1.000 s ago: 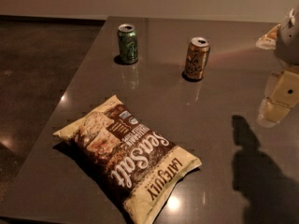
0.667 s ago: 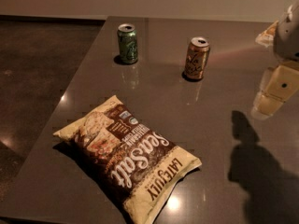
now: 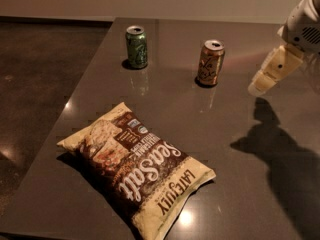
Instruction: Move orange can near brown chip bag
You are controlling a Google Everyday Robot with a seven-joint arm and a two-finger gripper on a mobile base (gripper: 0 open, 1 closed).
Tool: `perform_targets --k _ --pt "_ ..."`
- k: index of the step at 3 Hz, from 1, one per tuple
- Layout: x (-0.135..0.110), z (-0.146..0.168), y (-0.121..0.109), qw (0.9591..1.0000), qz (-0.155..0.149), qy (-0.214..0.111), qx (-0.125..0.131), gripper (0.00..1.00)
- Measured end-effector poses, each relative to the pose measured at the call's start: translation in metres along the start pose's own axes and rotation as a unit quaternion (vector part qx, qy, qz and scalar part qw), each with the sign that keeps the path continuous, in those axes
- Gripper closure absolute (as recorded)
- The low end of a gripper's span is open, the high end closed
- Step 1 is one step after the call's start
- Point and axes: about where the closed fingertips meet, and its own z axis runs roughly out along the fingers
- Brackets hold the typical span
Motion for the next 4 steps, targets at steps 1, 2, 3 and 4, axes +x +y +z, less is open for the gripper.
perform_targets --k 1,2,3,4 --pt "-0.011 0.023 -0.033 0.9964 0.076 -0.035 0.014 0.0" --pt "-0.035 0.045 -0.049 0.9907 0.117 -0.067 0.017 0.0" --pt "-0.061 0.069 -0.056 0.9862 0.138 -0.091 0.006 0.0" --pt "-0.086 0.101 -0.059 0.981 0.155 -0.115 -0.014 0.0"
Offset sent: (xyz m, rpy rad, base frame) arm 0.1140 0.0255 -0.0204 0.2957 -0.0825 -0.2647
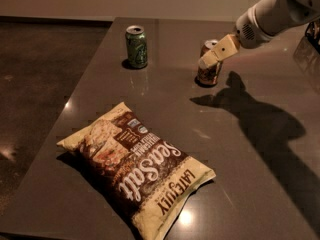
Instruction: Move orange can near brown chip bag
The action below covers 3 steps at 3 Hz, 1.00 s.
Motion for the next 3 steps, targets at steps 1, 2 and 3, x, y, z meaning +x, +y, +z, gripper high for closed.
perform_targets --k 1,2,3 --pt "-0.005 0.012 0.002 0.9999 0.002 -0.007 -0.008 0.0" --pt "-0.01 0.019 0.005 0.9999 -0.004 -0.004 -0.013 0.0" --pt "-0.011 0.024 0.007 0.9998 -0.005 -0.003 -0.017 0.16"
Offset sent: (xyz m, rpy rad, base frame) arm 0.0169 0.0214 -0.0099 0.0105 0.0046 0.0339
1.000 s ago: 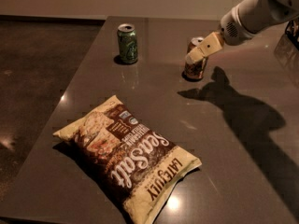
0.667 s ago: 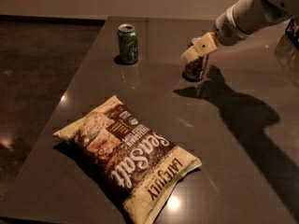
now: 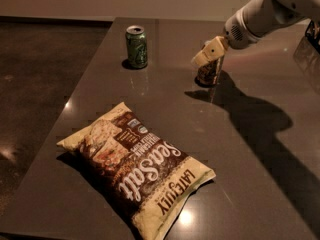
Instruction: Move orange can near brown chip bag
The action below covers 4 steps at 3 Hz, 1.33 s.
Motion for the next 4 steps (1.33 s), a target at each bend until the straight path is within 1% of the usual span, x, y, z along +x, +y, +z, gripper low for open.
perform_targets --k 2,3,4 --pt "0.002 -0.003 0.001 1.0 -0.005 -0.001 -0.005 0.62" --pt "-0.001 -0.015 0.013 0.999 -0.033 -0.019 -0.022 0.94" --pt "-0.012 -0.023 0.046 0.9943 -0.084 -0.033 -0.058 1.0"
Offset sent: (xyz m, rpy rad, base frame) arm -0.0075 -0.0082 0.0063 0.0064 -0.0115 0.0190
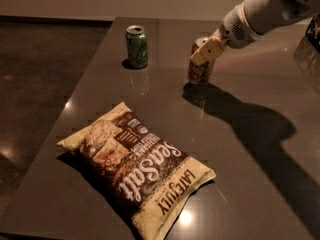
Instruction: Move orange can near brown chip bag
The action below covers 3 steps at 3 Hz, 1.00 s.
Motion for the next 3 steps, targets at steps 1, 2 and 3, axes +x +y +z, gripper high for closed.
perform_targets --k 1,2,3 --pt "-0.017 0.001 0.042 0.9973 -0.063 -0.006 -0.038 1.0" --pt "-0.026 0.006 0.077 0.9905 -0.118 -0.005 -0.071 1.0" --pt "-0.025 0.009 0.102 0.9832 -0.158 0.003 -0.092 1.0"
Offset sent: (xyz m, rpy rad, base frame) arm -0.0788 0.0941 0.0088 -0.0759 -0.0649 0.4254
